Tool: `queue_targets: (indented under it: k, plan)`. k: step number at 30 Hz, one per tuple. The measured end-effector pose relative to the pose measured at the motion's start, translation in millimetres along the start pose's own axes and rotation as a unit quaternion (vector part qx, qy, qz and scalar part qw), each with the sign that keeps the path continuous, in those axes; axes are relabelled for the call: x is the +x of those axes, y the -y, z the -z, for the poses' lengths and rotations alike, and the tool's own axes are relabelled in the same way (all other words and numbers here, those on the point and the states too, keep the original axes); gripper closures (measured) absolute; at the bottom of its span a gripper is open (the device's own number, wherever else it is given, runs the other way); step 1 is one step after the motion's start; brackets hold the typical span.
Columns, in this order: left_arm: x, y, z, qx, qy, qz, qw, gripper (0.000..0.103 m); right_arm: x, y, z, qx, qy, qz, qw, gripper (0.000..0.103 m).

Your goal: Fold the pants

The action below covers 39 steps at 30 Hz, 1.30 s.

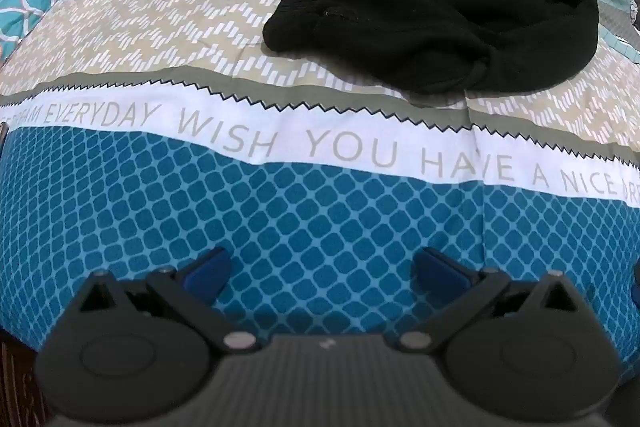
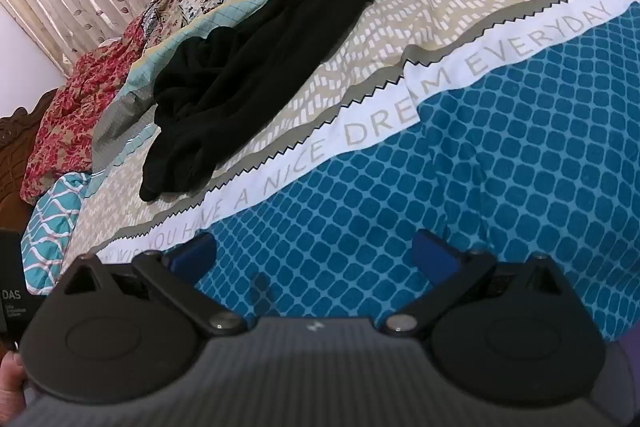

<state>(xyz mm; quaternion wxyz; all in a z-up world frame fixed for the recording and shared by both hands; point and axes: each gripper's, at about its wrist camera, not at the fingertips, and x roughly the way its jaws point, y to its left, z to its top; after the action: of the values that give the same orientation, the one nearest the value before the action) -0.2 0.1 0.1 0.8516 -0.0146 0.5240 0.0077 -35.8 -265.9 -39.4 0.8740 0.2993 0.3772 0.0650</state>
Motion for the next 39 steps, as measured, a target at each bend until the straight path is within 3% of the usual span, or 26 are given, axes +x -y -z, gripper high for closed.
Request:
queue_targets:
  k: [8,23,31,39]
  plan:
    - [4.7,3.0,-2.1,0.006,-0.004,-0.003,1.0000,0.000,-0.2,-0.5,0.4,-0.002,0.000,-0.001,1.000,0.000]
    - [-14.5,-1.8,12.3,0.033,0.048,0.011,0.9983,0.000,-0.9,0.8,2.7,-0.005,0.010,-0.005,1.000,0.000]
    - [-40.3,-30.4,-2.8,-0.008,0.096,0.038,0.9946,0.001,-2.0,1.6,5.7,-0.014,0.026,-0.013,0.999,0.000]
    - [-27.6,-47.7,-7.5,-0.042,0.073,0.036,0.9958,0.001,0.8,-1.0,8.3,-0.038,0.033,-0.007,0.999,0.000]
